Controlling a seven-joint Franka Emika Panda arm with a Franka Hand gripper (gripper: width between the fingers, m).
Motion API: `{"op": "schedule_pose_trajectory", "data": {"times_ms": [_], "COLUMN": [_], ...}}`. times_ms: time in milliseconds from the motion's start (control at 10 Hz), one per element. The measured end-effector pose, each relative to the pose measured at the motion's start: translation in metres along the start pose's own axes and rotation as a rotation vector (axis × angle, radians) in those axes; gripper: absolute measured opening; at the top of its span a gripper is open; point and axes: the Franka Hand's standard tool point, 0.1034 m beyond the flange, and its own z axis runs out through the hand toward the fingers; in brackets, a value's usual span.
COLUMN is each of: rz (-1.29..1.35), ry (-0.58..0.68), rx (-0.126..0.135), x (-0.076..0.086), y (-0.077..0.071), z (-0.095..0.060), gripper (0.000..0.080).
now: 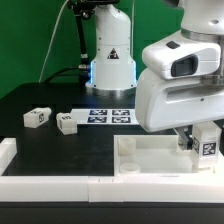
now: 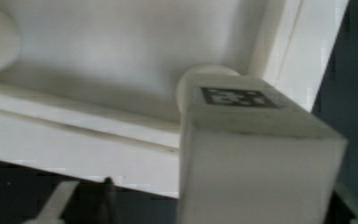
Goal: Assemble one leg
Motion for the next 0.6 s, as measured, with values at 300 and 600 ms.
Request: {"op": "schedule_pose_trajectory", "data": {"times_ms": [300,600], "rz": [-0.001,0.034], "ry": [0.001,0.001], "rx": [0.0,0.0], "x": [0.0003,0.0003], "y": [0.0,0.0], "z": [0.0002,0.0003], "gripper": [0.029,0.029]}}
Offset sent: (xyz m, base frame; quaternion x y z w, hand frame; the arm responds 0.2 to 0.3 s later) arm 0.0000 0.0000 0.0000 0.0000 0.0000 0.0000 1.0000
